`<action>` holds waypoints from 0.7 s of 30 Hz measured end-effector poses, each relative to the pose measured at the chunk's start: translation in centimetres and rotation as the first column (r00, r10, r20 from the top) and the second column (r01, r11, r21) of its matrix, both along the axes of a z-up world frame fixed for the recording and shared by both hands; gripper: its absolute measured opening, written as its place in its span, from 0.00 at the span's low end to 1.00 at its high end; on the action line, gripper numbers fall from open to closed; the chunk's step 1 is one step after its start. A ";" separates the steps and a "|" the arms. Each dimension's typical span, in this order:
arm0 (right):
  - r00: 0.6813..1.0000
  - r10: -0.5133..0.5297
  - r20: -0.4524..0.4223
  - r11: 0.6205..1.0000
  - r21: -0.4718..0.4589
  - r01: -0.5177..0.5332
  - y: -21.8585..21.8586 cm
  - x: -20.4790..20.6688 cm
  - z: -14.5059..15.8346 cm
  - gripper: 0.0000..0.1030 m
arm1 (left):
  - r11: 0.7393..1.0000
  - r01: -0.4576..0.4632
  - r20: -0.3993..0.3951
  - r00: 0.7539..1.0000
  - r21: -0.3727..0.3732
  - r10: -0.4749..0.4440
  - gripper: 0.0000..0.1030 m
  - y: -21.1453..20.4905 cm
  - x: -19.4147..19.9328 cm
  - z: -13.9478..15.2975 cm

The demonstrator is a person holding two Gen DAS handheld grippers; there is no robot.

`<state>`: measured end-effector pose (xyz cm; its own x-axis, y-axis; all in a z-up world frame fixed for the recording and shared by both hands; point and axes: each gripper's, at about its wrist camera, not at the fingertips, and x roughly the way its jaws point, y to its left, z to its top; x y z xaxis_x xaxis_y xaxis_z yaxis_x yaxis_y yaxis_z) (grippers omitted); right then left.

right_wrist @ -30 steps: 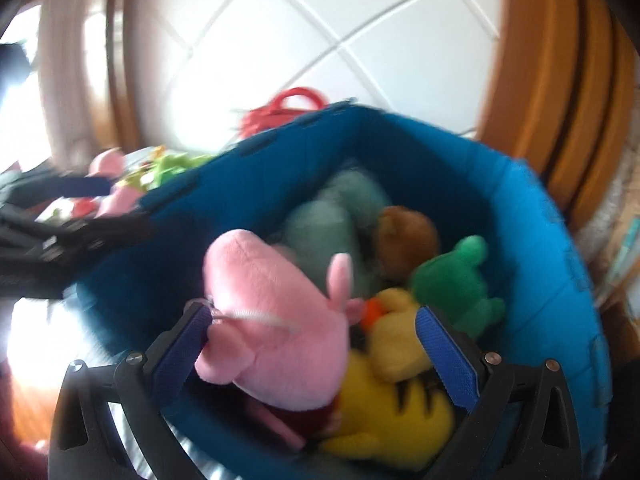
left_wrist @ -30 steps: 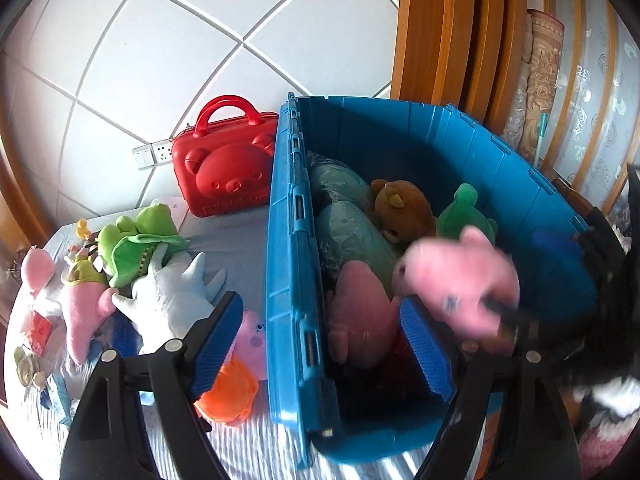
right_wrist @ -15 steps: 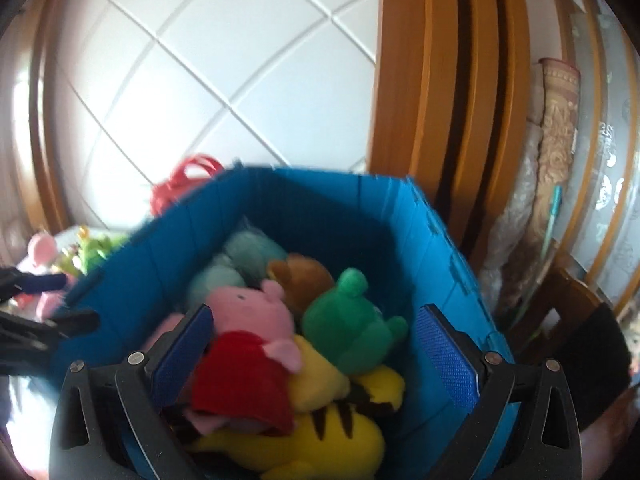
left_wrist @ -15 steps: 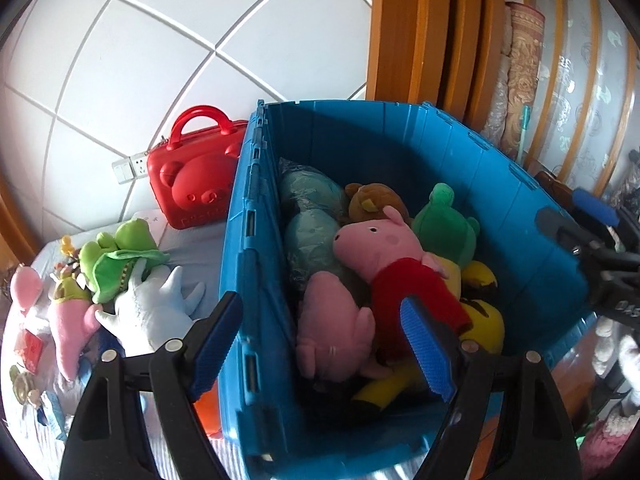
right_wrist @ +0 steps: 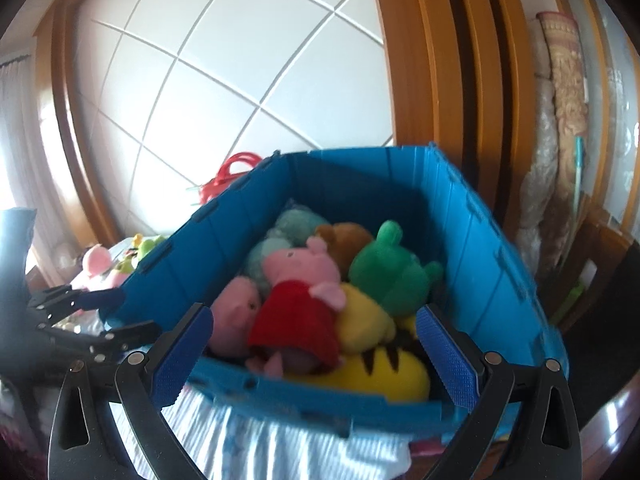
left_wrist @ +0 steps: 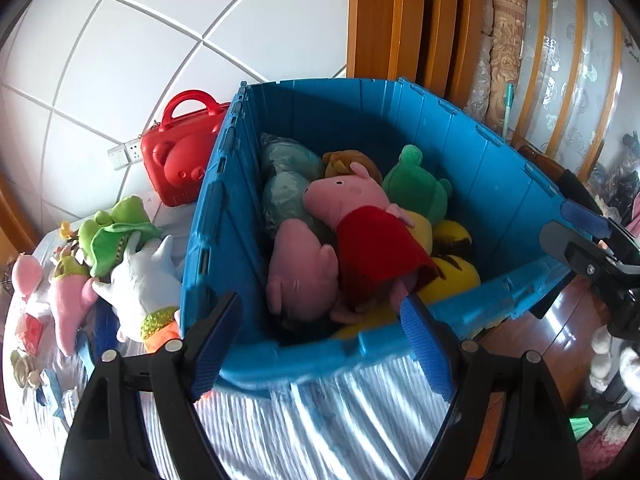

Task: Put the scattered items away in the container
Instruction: 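Open both tools and withdraw them from the blue crate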

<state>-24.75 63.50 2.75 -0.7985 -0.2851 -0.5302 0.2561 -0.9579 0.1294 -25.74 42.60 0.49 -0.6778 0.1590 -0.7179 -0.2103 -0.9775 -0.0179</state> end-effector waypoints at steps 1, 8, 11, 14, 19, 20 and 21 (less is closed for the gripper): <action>1.000 0.001 -0.001 1.000 0.000 -0.001 0.1 0.5 -0.1 1.00 | 1.000 -0.005 -0.011 1.000 -0.002 0.005 0.79 0.1 0.4 -0.1; 0.999 0.041 0.011 0.999 0.004 -0.041 0.0 2.1 -1.3 1.00 | 0.997 -0.061 -0.031 0.998 0.045 0.062 0.79 -0.6 2.7 -0.3; 0.998 0.065 0.022 0.998 0.004 -0.065 -0.1 2.7 -1.8 1.00 | 0.995 -0.094 -0.046 0.994 0.017 0.094 0.79 -0.4 3.8 -0.3; 0.996 0.085 0.029 0.996 0.011 -0.085 -0.2 3.2 -2.3 1.00 | 0.993 -0.122 -0.039 0.992 0.008 0.122 0.79 -0.3 4.4 -0.4; 0.997 0.071 0.021 0.997 0.041 -0.072 0.1 3.7 -2.7 1.00 | 0.986 -0.164 -0.016 0.986 -0.036 0.164 0.79 0.1 5.5 -1.0; 0.998 0.062 0.021 0.997 0.046 -0.062 0.2 3.8 -2.7 1.00 | 0.985 -0.167 -0.005 0.986 -0.036 0.167 0.79 0.1 5.7 -1.2; 0.998 0.054 0.021 0.997 0.049 -0.055 0.3 3.9 -2.7 1.00 | 0.985 -0.170 0.006 0.985 -0.033 0.170 0.79 -0.1 5.8 -1.4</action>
